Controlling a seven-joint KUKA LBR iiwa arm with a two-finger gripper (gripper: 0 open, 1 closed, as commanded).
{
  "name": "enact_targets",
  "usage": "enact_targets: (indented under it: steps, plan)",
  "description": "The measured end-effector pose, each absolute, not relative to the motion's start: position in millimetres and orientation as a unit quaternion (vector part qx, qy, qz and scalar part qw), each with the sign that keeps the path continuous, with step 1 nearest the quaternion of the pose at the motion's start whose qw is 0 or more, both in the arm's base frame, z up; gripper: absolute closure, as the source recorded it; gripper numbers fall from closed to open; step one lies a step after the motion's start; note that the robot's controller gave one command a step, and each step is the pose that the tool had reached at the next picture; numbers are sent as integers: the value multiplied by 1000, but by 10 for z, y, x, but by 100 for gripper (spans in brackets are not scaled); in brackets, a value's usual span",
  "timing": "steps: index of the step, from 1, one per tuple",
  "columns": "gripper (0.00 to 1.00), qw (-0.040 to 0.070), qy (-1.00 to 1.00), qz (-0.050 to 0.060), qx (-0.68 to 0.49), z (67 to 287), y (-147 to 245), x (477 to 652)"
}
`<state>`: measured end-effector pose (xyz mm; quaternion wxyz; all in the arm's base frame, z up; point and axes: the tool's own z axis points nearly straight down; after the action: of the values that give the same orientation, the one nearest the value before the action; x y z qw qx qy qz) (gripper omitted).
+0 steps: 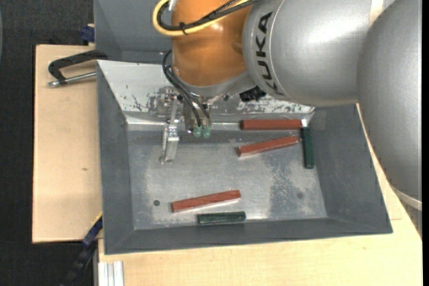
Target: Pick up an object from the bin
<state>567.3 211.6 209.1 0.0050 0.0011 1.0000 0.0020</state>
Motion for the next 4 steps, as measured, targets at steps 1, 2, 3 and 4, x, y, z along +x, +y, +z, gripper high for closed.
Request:
enact_targets:
  steps: [1, 2, 3, 4]
  plan:
    - [0, 1, 1000, 1, -23, 1427, 2116, 5825]
    - [0, 0, 1000, 1, -11, 1208, 2202, 5888]
    - [0, 2, 1000, 2, -10, 1237, 2220, 5900]
    - [0, -1, 993, 0, -122, 993, 2222, 5875]
